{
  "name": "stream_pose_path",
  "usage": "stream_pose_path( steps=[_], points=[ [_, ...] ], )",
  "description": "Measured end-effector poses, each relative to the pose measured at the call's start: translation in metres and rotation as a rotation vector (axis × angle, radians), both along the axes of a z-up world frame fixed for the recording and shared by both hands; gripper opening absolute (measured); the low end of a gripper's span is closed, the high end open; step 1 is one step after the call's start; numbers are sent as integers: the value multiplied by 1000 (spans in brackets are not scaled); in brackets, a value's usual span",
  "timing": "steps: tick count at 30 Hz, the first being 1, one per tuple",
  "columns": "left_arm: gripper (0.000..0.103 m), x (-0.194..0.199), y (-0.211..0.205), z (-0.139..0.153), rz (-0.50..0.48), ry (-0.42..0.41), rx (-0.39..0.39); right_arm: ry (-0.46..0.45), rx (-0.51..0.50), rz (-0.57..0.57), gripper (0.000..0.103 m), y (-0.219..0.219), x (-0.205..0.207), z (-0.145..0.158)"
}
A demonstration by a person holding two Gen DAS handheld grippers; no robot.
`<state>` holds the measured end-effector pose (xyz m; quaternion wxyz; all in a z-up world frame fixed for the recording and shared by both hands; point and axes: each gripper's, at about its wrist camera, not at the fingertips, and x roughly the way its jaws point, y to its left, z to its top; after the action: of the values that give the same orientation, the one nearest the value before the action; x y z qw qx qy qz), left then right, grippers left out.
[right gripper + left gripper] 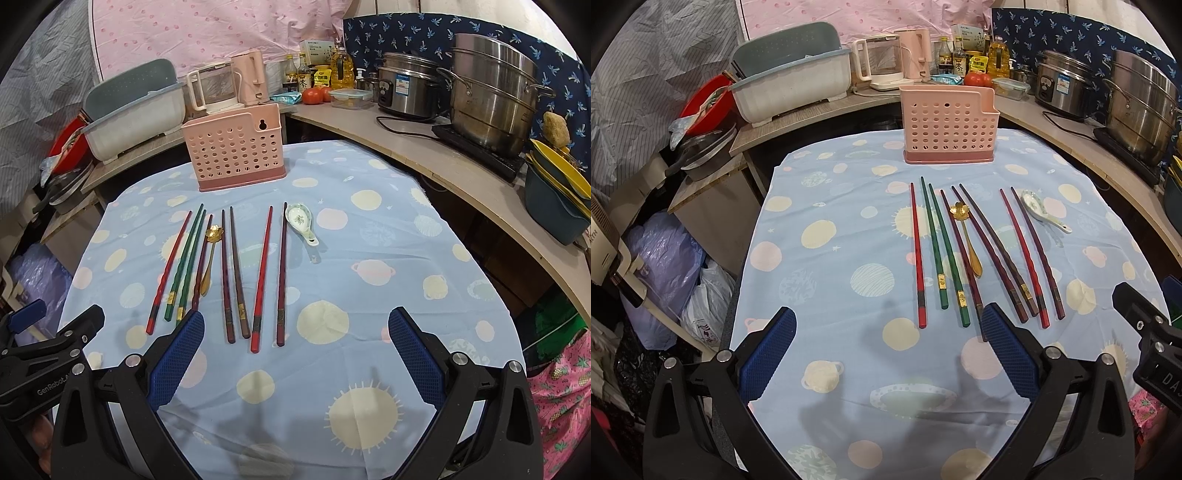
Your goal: Organize utensils
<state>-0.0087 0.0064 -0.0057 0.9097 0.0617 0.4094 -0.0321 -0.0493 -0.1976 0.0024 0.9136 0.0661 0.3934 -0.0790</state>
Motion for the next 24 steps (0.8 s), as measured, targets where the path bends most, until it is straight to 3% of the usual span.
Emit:
stream_pose_path(
  steps=[13, 24],
  points=[
    [96, 18, 16, -17, 29, 62, -18, 25, 11, -24, 96, -10, 8, -9],
    [96, 47, 11, -54, 9, 146, -11, 49, 40, -52, 96, -28, 25, -29]
  ],
)
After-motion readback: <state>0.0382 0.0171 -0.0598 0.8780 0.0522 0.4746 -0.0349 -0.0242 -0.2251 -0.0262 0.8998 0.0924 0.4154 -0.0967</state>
